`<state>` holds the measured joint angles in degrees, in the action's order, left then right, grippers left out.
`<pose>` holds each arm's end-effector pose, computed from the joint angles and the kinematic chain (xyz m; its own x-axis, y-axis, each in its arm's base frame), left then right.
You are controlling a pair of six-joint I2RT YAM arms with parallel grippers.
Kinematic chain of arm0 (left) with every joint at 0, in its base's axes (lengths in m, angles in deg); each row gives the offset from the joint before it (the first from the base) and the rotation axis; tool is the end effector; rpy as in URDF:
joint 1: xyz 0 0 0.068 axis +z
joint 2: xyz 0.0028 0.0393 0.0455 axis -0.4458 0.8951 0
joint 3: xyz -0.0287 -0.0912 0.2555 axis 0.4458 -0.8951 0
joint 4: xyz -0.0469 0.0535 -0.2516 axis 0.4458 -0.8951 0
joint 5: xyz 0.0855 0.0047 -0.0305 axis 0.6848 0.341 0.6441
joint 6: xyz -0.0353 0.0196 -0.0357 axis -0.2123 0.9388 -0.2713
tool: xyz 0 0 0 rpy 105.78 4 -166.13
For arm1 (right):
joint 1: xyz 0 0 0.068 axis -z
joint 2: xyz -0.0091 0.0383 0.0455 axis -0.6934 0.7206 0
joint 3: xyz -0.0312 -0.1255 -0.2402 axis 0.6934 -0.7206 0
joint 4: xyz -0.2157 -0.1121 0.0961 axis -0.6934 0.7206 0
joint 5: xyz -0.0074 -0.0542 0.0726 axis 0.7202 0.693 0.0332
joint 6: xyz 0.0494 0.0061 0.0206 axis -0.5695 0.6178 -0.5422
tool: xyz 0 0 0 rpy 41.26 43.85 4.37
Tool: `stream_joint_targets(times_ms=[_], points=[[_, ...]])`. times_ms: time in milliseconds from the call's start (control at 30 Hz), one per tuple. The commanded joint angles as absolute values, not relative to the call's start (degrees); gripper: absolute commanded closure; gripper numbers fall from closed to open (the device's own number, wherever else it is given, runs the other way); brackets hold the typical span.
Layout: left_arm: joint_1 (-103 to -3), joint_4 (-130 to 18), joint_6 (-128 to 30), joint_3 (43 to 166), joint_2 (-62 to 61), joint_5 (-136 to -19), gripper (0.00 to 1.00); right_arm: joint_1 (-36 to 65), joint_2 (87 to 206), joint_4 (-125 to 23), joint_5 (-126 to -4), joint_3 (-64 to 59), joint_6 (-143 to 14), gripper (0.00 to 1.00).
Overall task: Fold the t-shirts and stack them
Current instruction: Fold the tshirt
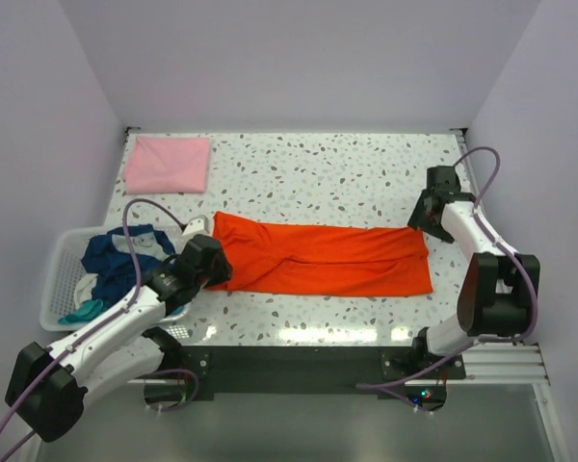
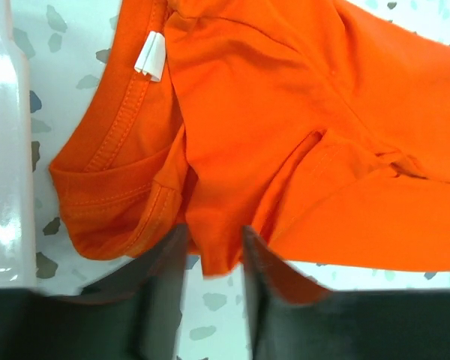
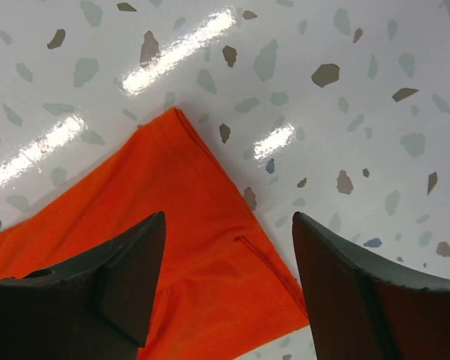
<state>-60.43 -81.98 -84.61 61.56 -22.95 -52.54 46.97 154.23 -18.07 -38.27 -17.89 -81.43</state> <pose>0.1560 -0.0927 0.2013 -0.6903 -0.3764 -0.6179 -0.1886 0.9181 -0.3486 0.3075 -0.0281 0.2190 -0.7280 0.4190 -0.5426 0.5387 0.8392 -0.0748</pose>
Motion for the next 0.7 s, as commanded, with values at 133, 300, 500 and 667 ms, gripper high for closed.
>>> stream_joint_targets(times_ms=[133,300,500,667], points=[[-60.75,-85.76,-82.41,65.5,-31.57,-53.67,0.13,47.15,142.92,-14.85,-32.97,-19.3,-82.58,0.01],[-60.75,-82.87,-82.06,67.34,-30.01,-55.08,0.0,47.06,137.47,-16.07,-49.87,-18.6,-78.9,0.01],[-59.44,-79.71,-81.71,73.58,-15.87,-54.8,0.0,37.42,136.23,-20.74,-68.65,-19.48,-72.93,0.01],[-55.4,-69.86,-78.81,77.27,-6.73,-63.6,0.0,23.43,141.23,-28.36,-81.88,-19.21,-71.41,0.01]])
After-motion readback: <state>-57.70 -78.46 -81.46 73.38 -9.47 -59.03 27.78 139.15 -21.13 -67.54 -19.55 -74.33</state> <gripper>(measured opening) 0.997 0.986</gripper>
